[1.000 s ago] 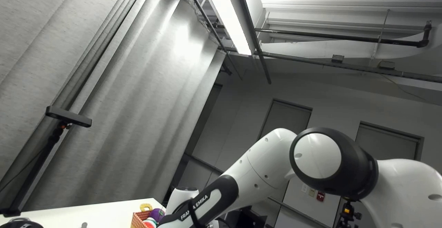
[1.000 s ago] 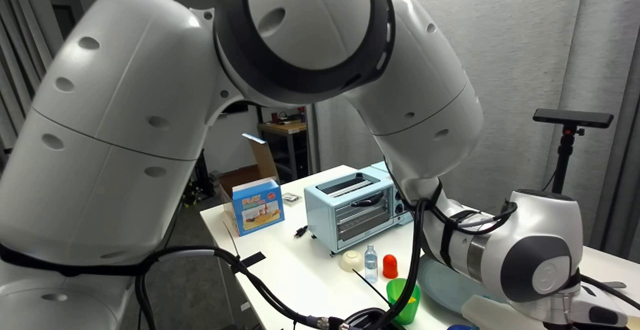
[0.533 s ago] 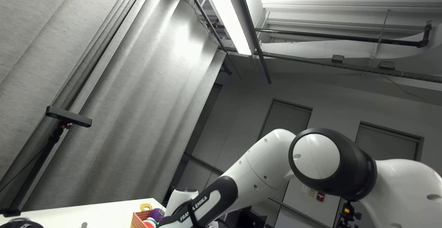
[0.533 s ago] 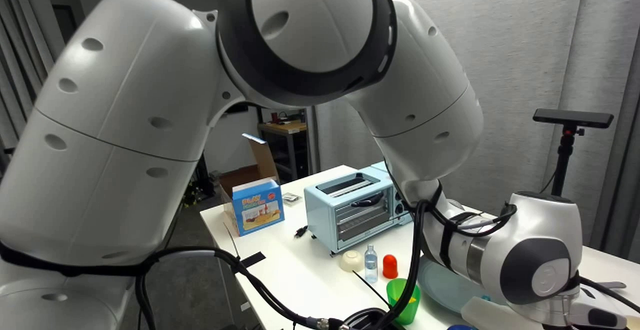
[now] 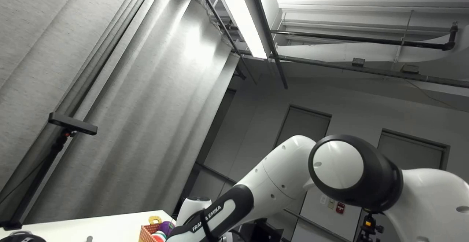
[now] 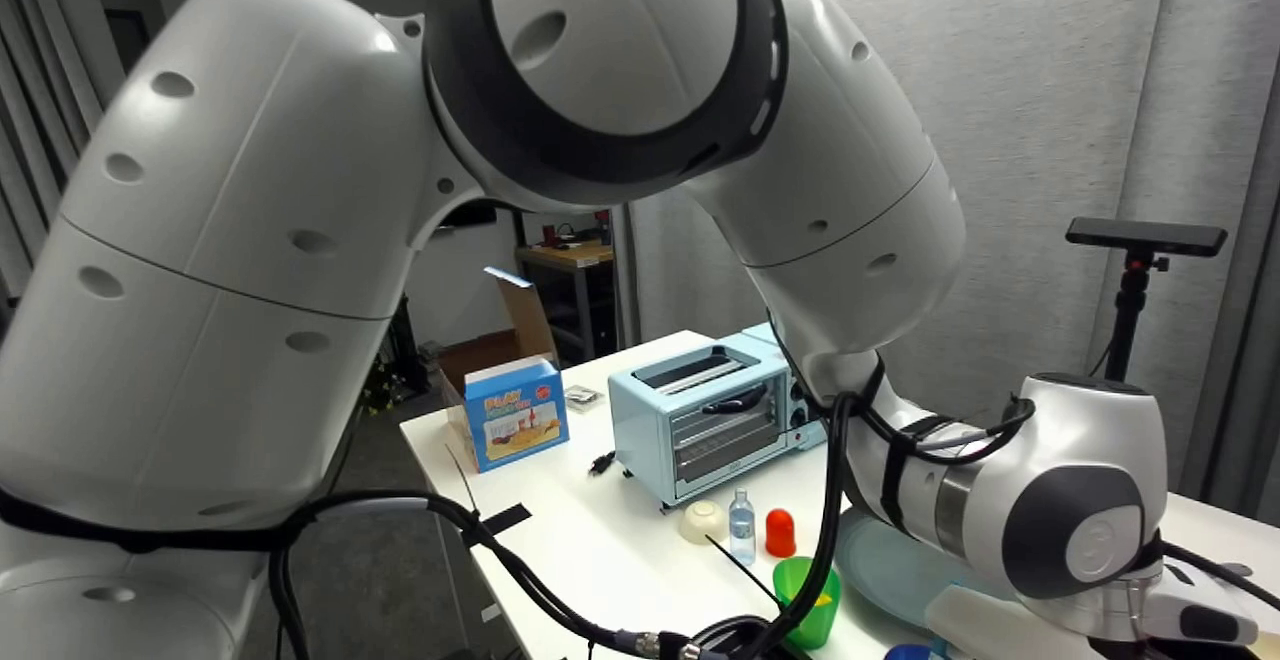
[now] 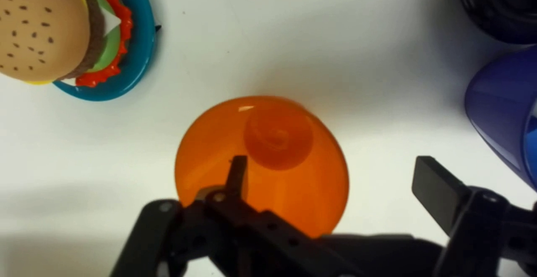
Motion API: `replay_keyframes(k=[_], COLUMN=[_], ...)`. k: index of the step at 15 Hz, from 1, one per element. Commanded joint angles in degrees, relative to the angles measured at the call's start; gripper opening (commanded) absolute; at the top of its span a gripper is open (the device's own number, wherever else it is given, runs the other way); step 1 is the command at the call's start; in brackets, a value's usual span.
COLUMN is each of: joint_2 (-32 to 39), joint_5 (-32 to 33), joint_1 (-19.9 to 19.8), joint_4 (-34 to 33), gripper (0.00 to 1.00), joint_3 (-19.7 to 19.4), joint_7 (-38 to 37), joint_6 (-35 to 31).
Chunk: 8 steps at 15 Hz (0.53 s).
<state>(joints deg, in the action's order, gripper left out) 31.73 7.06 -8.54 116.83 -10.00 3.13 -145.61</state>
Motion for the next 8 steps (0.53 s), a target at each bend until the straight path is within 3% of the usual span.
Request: replay_keyframes(k=[1,8], joint_2=[-3.0,-8.8], joint_5=[0.6,2.0], joint_1=[0.6,2.3], joint_4=[1.7,3.9], gripper=[1.0,1.0], joint_3=[-0.6,-0.8], joint_7=[-1.8,-3.9], joint_6=[-0.5,0.0])
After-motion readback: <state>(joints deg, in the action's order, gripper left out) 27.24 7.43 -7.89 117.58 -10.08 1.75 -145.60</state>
